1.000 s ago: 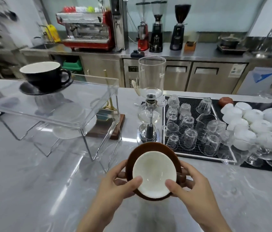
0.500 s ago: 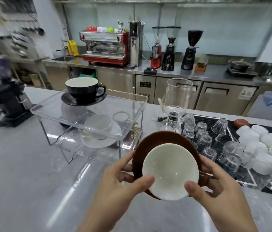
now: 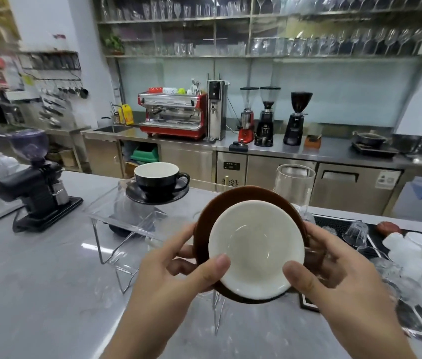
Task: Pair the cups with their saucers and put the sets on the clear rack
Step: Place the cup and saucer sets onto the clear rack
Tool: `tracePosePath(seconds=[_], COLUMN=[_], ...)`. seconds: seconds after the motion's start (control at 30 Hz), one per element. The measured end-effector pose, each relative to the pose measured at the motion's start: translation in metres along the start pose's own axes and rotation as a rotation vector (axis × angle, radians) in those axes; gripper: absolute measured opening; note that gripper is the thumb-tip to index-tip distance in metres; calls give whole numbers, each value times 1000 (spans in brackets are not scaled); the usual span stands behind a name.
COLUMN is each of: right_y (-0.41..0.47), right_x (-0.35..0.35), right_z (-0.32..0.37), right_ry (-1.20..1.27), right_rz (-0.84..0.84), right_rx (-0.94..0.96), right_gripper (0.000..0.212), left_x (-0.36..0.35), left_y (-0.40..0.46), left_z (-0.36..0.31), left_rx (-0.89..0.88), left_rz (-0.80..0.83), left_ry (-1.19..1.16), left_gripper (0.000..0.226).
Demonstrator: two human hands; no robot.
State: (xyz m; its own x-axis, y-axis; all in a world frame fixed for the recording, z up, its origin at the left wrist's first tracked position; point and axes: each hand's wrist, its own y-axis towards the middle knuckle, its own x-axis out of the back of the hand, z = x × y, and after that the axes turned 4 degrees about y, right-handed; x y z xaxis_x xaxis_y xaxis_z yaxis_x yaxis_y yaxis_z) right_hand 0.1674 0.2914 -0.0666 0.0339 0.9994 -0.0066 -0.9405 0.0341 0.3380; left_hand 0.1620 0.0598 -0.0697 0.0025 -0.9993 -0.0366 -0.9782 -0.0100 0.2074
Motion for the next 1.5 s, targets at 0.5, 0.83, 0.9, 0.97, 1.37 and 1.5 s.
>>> tracePosePath(seconds=[0.5,0.83,0.9,0.97,1.37,1.5], right_y=[91,116,119,122,133,135], right_x=[-65,-72,-72,-73,-75,-76], right_z=[5,-17,-20,-25,-32,-32], right_ry=[-42,-169,-185,-206,-380,-431], right_rz=[110,85,77,61,31,37], right_rx=[75,-4,-17,-26,4,-8], right_gripper=[40,44,44,63,29,16], left_x=[53,57,58,59,66,68], left_y=[62,88,92,96,109,113], left_z=[-23,-10,-8,-7,1,3], left_rx=[-56,26,44,63,149,171], left_rz=[-128,-180,-176,-169,-122,-103], left_ry=[118,219,256,294,409,449], left_gripper=[56,47,48,47,48,50])
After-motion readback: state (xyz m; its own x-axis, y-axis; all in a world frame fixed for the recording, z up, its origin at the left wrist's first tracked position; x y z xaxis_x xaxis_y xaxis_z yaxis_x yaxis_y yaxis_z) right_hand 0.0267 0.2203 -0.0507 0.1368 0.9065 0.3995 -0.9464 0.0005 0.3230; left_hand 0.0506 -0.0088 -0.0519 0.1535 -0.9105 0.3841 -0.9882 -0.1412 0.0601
